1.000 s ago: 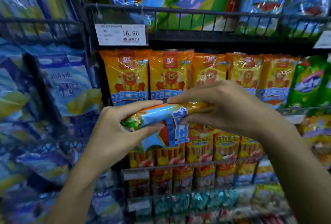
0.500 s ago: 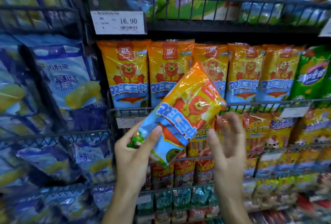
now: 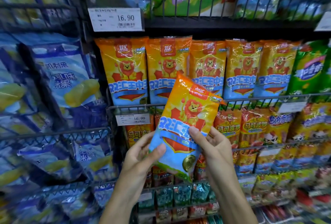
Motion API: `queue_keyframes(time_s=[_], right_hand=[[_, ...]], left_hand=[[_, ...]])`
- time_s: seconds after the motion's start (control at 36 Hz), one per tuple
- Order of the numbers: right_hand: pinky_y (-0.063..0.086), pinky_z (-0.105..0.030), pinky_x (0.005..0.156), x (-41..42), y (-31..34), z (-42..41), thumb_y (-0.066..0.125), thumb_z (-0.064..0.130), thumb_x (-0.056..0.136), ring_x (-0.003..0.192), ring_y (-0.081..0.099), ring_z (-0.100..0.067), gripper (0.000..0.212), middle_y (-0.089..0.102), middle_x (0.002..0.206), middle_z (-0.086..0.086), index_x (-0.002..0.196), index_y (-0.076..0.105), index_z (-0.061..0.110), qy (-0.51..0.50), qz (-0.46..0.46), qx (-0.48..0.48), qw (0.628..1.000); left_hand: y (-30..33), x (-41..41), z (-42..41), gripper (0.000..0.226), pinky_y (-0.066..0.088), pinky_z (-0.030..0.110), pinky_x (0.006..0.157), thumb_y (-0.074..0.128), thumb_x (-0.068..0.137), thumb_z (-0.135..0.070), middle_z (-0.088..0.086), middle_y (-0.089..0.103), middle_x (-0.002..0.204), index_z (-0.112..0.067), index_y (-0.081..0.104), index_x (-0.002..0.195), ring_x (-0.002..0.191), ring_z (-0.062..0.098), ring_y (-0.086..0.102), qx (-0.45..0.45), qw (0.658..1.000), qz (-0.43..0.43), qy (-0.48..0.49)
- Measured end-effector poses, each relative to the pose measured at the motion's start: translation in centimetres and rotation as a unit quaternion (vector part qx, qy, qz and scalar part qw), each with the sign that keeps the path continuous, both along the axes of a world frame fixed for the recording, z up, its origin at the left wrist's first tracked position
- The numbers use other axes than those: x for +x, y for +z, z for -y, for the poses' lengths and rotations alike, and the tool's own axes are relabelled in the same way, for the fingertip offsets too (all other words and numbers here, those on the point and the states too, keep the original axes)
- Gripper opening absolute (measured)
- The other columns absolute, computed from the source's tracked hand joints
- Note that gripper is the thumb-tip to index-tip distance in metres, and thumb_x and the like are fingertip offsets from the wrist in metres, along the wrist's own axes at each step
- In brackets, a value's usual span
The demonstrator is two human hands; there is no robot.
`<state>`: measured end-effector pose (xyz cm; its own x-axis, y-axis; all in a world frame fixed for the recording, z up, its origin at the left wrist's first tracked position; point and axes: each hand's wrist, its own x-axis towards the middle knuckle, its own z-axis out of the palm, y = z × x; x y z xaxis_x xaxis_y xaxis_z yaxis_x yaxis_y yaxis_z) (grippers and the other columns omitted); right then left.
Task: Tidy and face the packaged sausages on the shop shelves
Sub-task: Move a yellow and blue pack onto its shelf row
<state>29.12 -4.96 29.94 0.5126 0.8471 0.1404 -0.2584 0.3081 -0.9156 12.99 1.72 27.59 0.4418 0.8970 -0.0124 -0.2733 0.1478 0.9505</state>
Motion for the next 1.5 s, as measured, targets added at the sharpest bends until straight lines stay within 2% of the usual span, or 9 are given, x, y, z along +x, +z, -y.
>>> queue_keyframes(time_s=[0.14, 0.36, 0.58, 0.86, 1.0, 1.08, 1.19, 1.31, 1.5], right_hand=[[0.055, -0.013, 0.066, 0.8, 0.3, 0.7, 0.076, 0.012, 0.084, 0.079, 0.073, 0.002, 0.011, 0.077, 0.076, 0.016, 0.084, 0.064, 0.013, 0.027, 0.094, -0.016, 0.995], [0.057, -0.023, 0.084, 0.7, 1.4, 0.0, 0.076, 0.016, 0.089, 0.113, 0.071, -0.015, 0.036, 0.076, 0.117, 0.005, 0.124, 0.067, 0.018, 0.027, 0.157, 0.037, 0.986], [0.046, -0.002, 0.086, 1.7, 5.0, 0.8, 0.074, 0.019, 0.075, 0.11, 0.054, 0.026, 0.066, 0.06, 0.106, 0.052, 0.13, 0.048, 0.044, 0.031, 0.265, 0.054, 0.962], [0.057, -0.023, 0.092, 3.9, 14.2, -0.8, 0.075, 0.009, 0.079, 0.115, 0.07, -0.009, 0.063, 0.074, 0.119, 0.015, 0.137, 0.055, 0.026, -0.051, 0.345, 0.217, 0.912], [0.054, -0.015, 0.092, 4.6, 19.2, -1.2, 0.077, 0.015, 0.078, 0.116, 0.066, 0.001, 0.066, 0.072, 0.119, 0.025, 0.136, 0.051, 0.034, -0.094, 0.382, 0.28, 0.876], [0.05, -0.007, 0.088, 4.9, 22.2, -1.6, 0.073, 0.012, 0.082, 0.111, 0.059, 0.019, 0.062, 0.066, 0.108, 0.042, 0.134, 0.047, 0.036, -0.112, 0.406, 0.311, 0.852], [0.056, -0.025, 0.094, 6.2, 25.4, -3.0, 0.076, 0.016, 0.088, 0.119, 0.066, -0.005, 0.069, 0.069, 0.13, 0.006, 0.15, 0.048, 0.02, -0.154, 0.421, 0.33, 0.831], [0.057, -0.026, 0.095, 7.6, 27.2, -4.5, 0.077, 0.016, 0.09, 0.117, 0.067, -0.006, 0.069, 0.068, 0.133, 0.0, 0.152, 0.047, 0.02, -0.181, 0.43, 0.327, 0.822], [0.056, -0.015, 0.083, 9.5, 27.1, -6.9, 0.078, 0.016, 0.089, 0.109, 0.068, 0.003, 0.069, 0.063, 0.126, 0.019, 0.151, 0.048, 0.024, -0.176, 0.417, 0.293, 0.842]], left_hand=[[1.3, -0.3, -0.3, 0.069, 0.059, 0.032, 0.087, 0.088, 0.072, -0.043, 0.001, 0.074, 0.124, -0.02, 0.064, 0.132, 0.114, 0.022, 0.071, 0.08, 0.988, -0.065, -0.112], [3.1, 1.5, 0.3, 0.034, 0.061, 0.026, 0.076, 0.083, 0.072, -0.019, -0.002, 0.08, 0.098, -0.013, 0.073, 0.104, 0.091, 0.017, 0.077, 0.193, 0.977, -0.066, 0.058], [7.2, 1.5, -1.0, 0.035, 0.058, 0.022, 0.078, 0.084, 0.071, -0.022, -0.005, 0.08, 0.097, -0.014, 0.073, 0.103, 0.095, 0.012, 0.075, 0.256, 0.962, -0.02, 0.093], [17.4, 2.1, -3.3, 0.045, 0.057, 0.034, 0.085, 0.068, 0.083, -0.045, 0.0, 0.076, 0.108, -0.011, 0.069, 0.111, 0.102, 0.015, 0.072, 0.389, 0.92, -0.054, 0.01], [23.1, 2.2, -3.5, 0.032, 0.057, 0.019, 0.084, 0.071, 0.083, -0.032, -0.013, 0.076, 0.106, -0.014, 0.07, 0.109, 0.101, 0.001, 0.071, 0.477, 0.878, -0.027, 0.022], [26.3, 2.8, -3.9, 0.036, 0.059, 0.033, 0.08, 0.075, 0.085, -0.034, 0.006, 0.076, 0.105, -0.005, 0.071, 0.106, 0.101, 0.016, 0.072, 0.53, 0.844, -0.005, 0.085], [29.9, 3.7, -4.8, 0.026, 0.06, 0.025, 0.079, 0.078, 0.087, -0.031, -0.008, 0.078, 0.103, -0.014, 0.075, 0.107, 0.099, 0.005, 0.073, 0.574, 0.81, 0.005, 0.118], [31.7, 5.0, -6.1, 0.034, 0.057, 0.016, 0.08, 0.081, 0.085, -0.035, -0.017, 0.077, 0.105, -0.02, 0.075, 0.115, 0.099, -0.002, 0.071, 0.591, 0.795, -0.014, 0.139], [32.2, 7.4, -9.5, 0.035, 0.058, 0.037, 0.096, 0.069, 0.093, -0.037, -0.012, 0.074, 0.118, -0.024, 0.067, 0.125, 0.11, 0.004, 0.07, 0.571, 0.815, -0.045, 0.088]])
